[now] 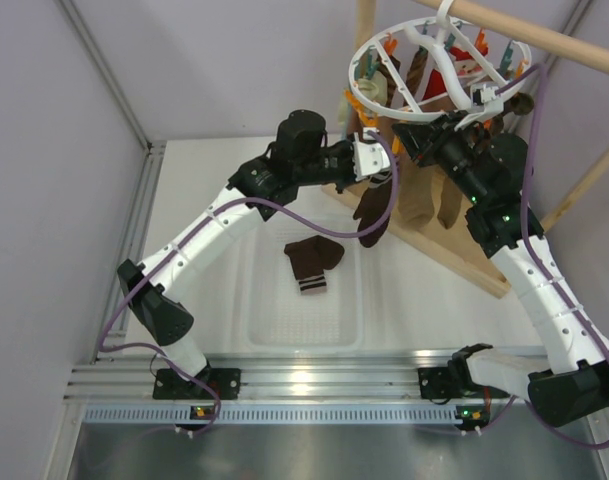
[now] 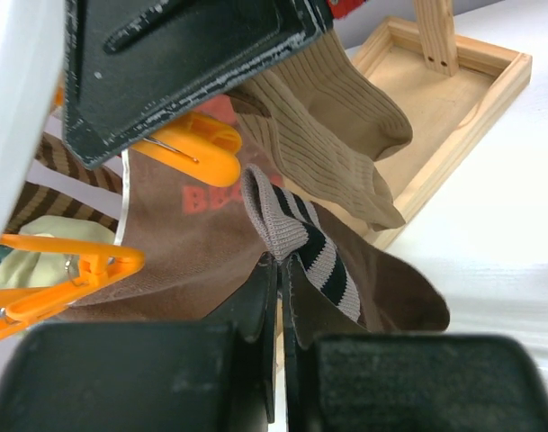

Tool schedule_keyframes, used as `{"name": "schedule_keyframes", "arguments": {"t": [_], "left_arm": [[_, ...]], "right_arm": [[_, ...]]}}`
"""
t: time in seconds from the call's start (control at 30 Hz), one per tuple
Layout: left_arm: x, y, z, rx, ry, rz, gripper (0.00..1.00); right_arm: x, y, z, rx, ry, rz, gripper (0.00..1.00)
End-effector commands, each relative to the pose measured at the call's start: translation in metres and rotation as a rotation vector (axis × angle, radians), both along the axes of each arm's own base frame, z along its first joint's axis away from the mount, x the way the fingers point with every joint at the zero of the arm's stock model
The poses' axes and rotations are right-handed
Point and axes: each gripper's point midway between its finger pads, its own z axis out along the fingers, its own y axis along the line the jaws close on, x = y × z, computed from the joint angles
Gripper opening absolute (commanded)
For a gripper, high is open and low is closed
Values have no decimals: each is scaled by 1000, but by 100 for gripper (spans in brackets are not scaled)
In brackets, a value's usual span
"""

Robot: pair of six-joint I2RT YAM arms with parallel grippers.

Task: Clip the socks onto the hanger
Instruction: Clamp the sock onto the hanger.

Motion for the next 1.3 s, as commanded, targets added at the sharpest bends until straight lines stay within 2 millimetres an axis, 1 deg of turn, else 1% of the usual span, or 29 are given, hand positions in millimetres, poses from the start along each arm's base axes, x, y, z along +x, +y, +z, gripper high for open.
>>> {"name": "schedule_keyframes", "arguments": {"t": [0.0, 0.1, 0.27, 0.5, 0.6, 0.83, 1.1, 1.17, 1.2, 1.27], "left_arm": [[-6, 1, 53, -110, -100, -6, 0], [-5, 1, 58, -120, -106, 1, 0], [-9, 0, 63, -141, -103, -12, 0], [-6, 1, 69, -155, -119, 3, 0], [-5, 1, 70, -160, -121, 6, 0], [-9, 2, 80, -186, -133, -5, 0], [-5, 2, 84, -194, -157, 13, 0], [-4, 3, 85, -196, -162, 19, 0], [-4, 2, 85, -197, -162, 17, 0], [-5, 2, 85, -197, -162, 13, 0]], "right_arm": [[-6, 13, -1, -25, -11, 86, 0], [-5, 13, -3, -28, -5, 87, 0], [-5, 13, -5, -36, -3, 85, 0], [-6, 12, -6, -45, -4, 83, 0], [-5, 11, -8, -55, -4, 76, 0], [-3, 6, -12, -82, -9, 47, 0], [-5, 8, -9, -88, -22, 65, 0], [-6, 8, -9, -93, -24, 66, 3], [-6, 7, -8, -95, -29, 63, 8], [-6, 7, -7, -97, -32, 62, 12]]}}
